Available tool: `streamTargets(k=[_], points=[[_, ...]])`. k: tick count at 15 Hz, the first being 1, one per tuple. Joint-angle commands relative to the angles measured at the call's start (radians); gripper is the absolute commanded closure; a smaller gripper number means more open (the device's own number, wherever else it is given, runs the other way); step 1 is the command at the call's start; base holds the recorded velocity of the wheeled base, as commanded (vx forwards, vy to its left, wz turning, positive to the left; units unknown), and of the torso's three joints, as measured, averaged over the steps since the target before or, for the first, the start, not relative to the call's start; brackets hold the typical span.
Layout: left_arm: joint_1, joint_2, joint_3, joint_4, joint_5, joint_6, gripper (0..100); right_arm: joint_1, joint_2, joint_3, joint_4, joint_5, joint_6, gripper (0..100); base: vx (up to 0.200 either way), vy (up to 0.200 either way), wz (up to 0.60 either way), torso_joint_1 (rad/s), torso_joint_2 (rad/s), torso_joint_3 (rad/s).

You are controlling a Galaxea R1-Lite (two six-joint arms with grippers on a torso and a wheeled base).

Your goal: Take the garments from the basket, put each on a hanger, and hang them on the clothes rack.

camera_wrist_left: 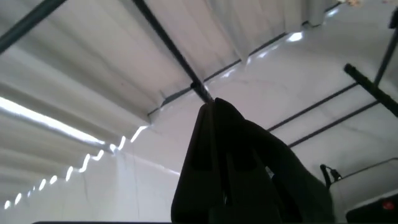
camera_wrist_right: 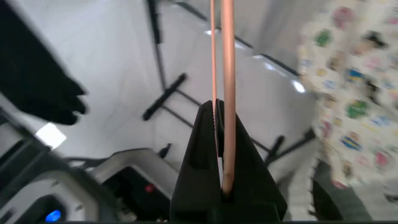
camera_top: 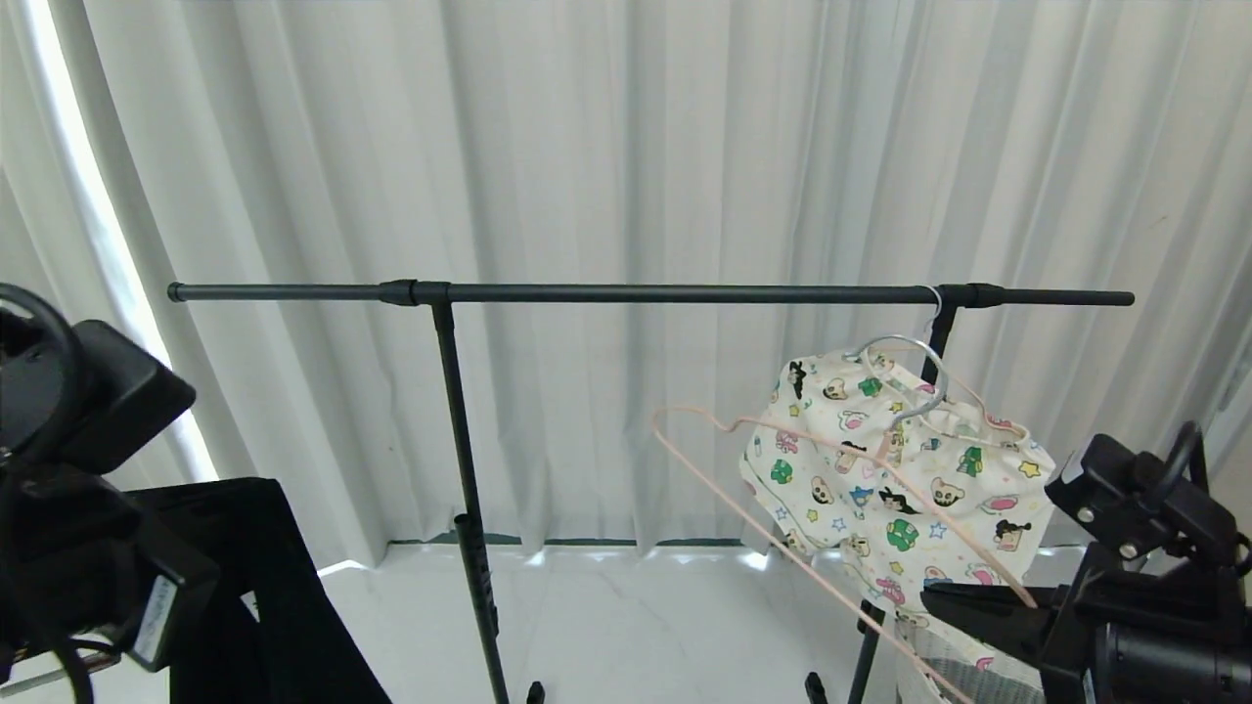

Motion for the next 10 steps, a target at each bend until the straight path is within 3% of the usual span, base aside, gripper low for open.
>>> streamTargets(k=[1,5,7,10], points=[[-0.007,0.151,-0.01,-0.039,0.064,-0.07,100,0.113,-0.002,0.0,-0.003,0.0,0.034,100,0.0,0.0,0.0,0.0,0.0,0.0],[-0.092,0.332,-0.097,-0.085,0.227,-0.308,100,0.218,-0.002,-0.003,-0.006,0.0,0.077,100,0.0,0.0,0.0,0.0,0.0,0.0],[-0.135,0.397,-0.143,-0.085,0.233,-0.386,100,0.25,0.002,-0.005,-0.005,0.004,0.077,100,0.0,0.0,0.0,0.0,0.0,0.0],[-0.191,0.443,-0.194,-0.087,0.234,-0.432,100,0.254,0.004,-0.014,-0.006,0.041,0.077,100,0.0,0.0,0.0,0.0,0.0,0.0]])
